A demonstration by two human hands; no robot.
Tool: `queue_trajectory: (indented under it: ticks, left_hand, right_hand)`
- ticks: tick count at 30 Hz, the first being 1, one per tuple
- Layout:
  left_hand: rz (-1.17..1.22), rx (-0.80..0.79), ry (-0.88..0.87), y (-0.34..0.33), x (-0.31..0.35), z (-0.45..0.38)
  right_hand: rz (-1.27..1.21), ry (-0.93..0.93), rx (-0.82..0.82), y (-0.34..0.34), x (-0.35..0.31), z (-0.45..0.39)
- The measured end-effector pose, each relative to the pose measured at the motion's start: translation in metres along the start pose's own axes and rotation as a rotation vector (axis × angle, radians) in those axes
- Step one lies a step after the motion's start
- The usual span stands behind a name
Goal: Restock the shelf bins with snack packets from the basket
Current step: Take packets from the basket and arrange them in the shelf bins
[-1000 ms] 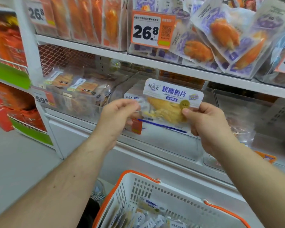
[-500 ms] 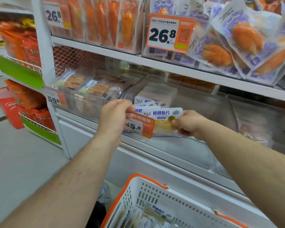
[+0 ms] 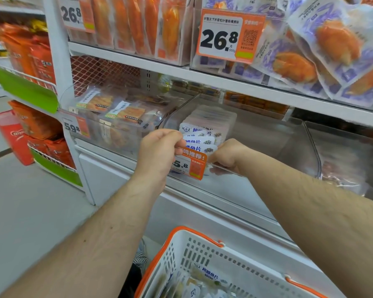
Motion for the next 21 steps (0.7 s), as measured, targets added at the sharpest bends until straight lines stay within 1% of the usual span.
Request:
queue_trajectory:
  ticks: [7, 21]
  left_hand:
    - [-0.037, -0.018, 0.012, -0.0017, -0.0033, 0.001]
    - [-0.065, -0.068, 0.029, -0.0033, -0.0092, 0.0009]
  right_hand:
    - [-0.032, -0.026, 0.003, 0.0005, 0.0045, -0.0024]
    - [0.055, -0.036, -0.012, 0.0054, 0.0062, 0.0023]
Point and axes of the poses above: each hand's wrist, its own z-axis away from the middle knuckle, its own y-axis out of the back of the hand, x = y × z, the point moved 7 cm from there along -z, towards the middle knuckle, and after that the axes turned 15 degrees about z, right-handed, at the moved point
